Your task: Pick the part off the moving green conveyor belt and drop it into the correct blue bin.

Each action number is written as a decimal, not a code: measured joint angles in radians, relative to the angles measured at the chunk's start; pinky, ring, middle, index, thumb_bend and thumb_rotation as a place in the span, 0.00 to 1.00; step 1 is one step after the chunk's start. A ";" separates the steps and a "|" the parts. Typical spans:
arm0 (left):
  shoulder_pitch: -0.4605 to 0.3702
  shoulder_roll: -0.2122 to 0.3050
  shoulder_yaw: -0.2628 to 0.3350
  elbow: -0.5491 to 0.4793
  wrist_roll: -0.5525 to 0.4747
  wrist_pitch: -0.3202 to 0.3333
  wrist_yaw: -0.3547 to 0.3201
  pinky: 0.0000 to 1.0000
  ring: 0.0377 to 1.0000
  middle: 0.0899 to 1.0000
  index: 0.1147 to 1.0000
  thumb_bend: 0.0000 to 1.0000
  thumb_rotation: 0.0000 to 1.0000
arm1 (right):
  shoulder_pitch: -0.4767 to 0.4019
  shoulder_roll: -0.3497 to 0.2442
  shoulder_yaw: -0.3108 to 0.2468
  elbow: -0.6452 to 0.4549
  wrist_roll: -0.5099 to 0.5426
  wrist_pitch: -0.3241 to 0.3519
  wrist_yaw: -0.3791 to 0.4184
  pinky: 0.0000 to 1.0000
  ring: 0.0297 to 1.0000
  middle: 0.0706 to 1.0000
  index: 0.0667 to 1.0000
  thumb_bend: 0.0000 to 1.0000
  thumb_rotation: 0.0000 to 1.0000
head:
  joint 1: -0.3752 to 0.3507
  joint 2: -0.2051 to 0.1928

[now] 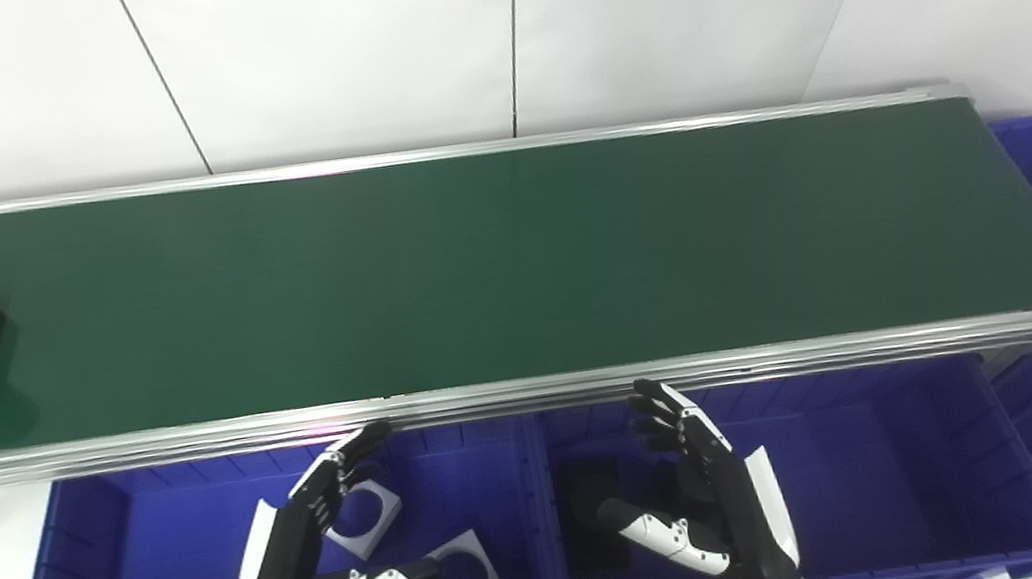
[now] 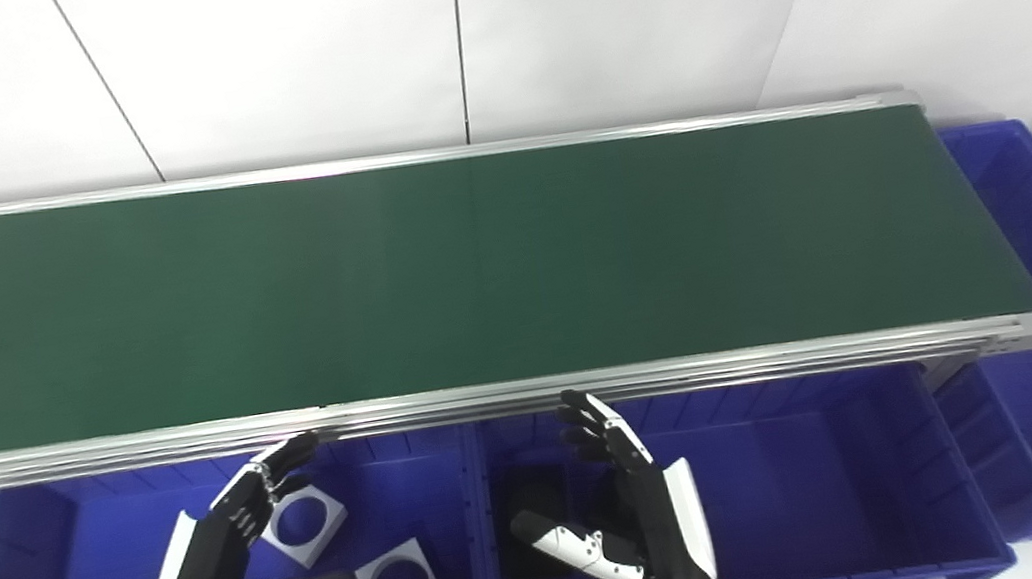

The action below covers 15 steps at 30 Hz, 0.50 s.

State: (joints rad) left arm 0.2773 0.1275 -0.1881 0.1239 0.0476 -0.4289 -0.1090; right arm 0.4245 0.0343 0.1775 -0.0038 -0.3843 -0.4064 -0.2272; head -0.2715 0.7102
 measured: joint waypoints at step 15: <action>-0.003 -0.031 -0.019 0.035 -0.005 0.000 0.029 0.71 0.77 0.81 0.76 0.92 0.33 | -0.024 -0.063 0.014 0.053 0.045 -0.001 -0.023 0.73 0.76 0.81 0.86 0.79 0.60 | 0.374 -0.142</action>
State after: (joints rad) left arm 0.2740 0.0964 -0.2073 0.1589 0.0425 -0.4291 -0.0800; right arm 0.4009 -0.0291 0.1912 0.0494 -0.3388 -0.4075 -0.2502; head 0.1025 0.5677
